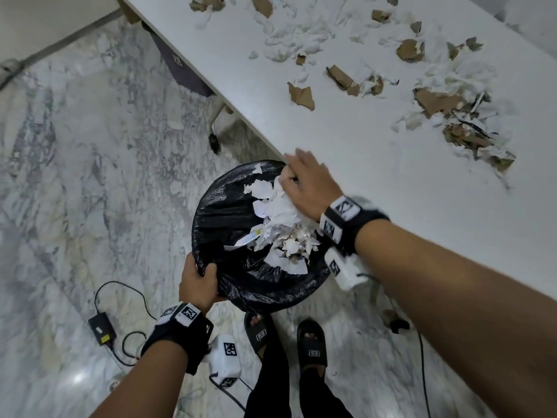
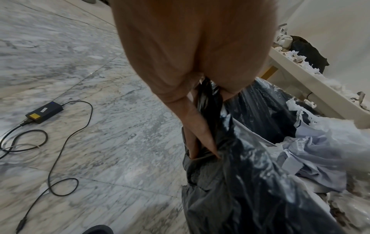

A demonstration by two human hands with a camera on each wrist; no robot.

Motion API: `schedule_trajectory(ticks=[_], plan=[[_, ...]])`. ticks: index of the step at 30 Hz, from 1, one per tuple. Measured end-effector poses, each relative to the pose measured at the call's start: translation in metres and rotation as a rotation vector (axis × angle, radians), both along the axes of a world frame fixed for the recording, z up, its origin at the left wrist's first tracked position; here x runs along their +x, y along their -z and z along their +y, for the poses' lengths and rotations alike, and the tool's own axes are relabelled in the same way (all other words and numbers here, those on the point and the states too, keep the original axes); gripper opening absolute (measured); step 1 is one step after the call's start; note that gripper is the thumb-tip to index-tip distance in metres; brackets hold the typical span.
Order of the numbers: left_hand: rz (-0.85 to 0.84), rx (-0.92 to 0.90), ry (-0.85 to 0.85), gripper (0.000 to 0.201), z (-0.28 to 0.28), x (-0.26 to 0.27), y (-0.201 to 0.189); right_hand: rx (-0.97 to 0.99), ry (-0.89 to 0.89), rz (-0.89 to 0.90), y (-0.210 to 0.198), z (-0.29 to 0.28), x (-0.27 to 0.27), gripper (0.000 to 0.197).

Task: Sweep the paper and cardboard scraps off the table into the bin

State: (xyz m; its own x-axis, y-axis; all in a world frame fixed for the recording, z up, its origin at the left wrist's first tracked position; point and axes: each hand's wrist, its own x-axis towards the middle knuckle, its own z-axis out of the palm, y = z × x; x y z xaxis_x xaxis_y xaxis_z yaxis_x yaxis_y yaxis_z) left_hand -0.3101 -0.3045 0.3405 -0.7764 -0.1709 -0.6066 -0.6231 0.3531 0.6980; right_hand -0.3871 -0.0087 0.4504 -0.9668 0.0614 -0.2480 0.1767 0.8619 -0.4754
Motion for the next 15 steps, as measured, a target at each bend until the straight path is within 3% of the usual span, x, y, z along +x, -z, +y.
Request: schedule_trajectory(ticks=[5, 10, 15], plan=[[0.018, -0.02, 0.003, 0.029, -0.008, -0.002, -0.004, -0.058, -0.293, 0.108, -0.001, -0.05, 0.037, 0.053], [0.028, -0.056, 0.014, 0.037, -0.025, 0.002, -0.002, 0.055, -0.192, 0.072, 0.002, -0.055, -0.024, 0.064], [0.063, -0.078, -0.042, 0.034, -0.025, 0.006, -0.021, 0.102, -0.312, -0.084, 0.01, -0.076, -0.031, 0.063]])
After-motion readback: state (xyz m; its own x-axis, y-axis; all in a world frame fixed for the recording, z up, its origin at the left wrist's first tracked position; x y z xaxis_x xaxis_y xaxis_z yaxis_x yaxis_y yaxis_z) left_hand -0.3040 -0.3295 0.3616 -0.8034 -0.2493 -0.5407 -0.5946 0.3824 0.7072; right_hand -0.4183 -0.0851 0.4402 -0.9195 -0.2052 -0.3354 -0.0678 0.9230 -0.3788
